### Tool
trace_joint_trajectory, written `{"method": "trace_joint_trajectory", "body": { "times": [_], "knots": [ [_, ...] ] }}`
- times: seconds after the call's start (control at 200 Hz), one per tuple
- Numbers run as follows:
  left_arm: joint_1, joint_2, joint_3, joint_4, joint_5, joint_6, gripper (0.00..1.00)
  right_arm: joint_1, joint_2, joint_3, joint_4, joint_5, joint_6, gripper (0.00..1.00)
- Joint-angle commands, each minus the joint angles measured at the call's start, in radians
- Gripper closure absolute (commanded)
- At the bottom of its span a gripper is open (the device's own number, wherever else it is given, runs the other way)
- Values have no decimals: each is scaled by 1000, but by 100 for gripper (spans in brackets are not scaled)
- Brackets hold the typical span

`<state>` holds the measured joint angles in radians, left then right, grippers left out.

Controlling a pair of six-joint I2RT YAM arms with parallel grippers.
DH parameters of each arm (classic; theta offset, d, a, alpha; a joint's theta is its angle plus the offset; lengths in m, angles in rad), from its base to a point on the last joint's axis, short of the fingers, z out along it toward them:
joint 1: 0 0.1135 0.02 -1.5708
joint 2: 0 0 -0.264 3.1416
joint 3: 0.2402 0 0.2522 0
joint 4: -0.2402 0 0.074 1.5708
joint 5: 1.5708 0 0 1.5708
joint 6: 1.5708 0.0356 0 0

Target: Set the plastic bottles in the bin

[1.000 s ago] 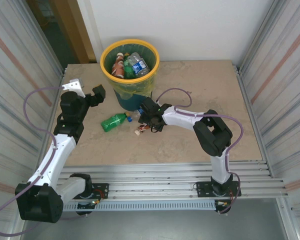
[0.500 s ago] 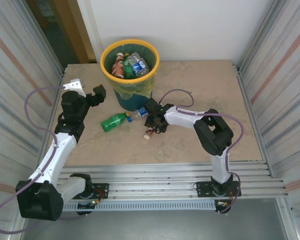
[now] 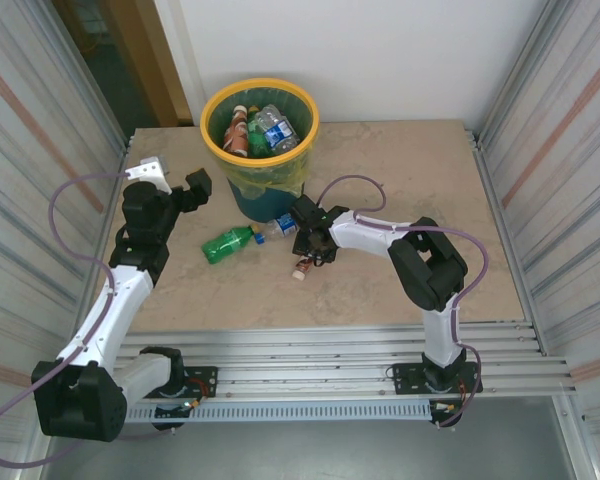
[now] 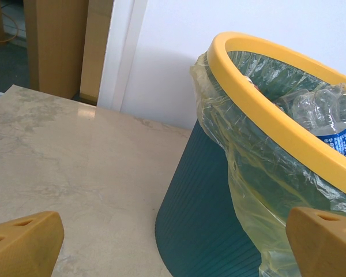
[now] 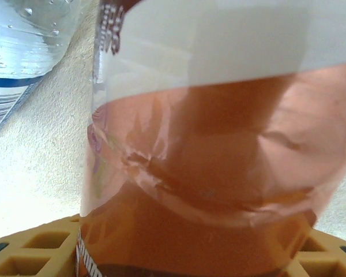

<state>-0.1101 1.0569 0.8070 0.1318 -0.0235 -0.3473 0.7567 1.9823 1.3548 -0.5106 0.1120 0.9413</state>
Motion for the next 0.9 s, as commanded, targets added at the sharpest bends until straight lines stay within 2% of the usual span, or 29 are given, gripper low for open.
{"method": "trace_joint_trajectory", "body": {
  "times": [0.0, 0.06, 0.2, 0.26, 0.426, 0.626, 0.897],
  "knots": [
    [10, 0, -7, 35, 2, -16, 1, -7, -4, 3, -83, 49, -48, 59],
    [10, -1, -8, 34, 1, -17, 1, -8, -5, 3, -83, 49, -51, 49],
    [10, -2, -7, 34, 1, -17, 1, -3, -3, 6, -88, 50, -53, 41],
    [10, -1, -8, 32, 2, -17, 1, 2, 1, 16, -108, 66, -49, 34],
    [10, -3, -8, 31, 0, -15, 1, 16, -2, 17, -153, 105, -45, 30],
    [10, 1, -7, 31, -1, -18, 1, 17, -38, -34, -143, 106, -31, 33],
    [10, 5, 1, 33, 8, -22, 1, 23, -66, -59, -108, 84, -43, 57]
  ]
}}
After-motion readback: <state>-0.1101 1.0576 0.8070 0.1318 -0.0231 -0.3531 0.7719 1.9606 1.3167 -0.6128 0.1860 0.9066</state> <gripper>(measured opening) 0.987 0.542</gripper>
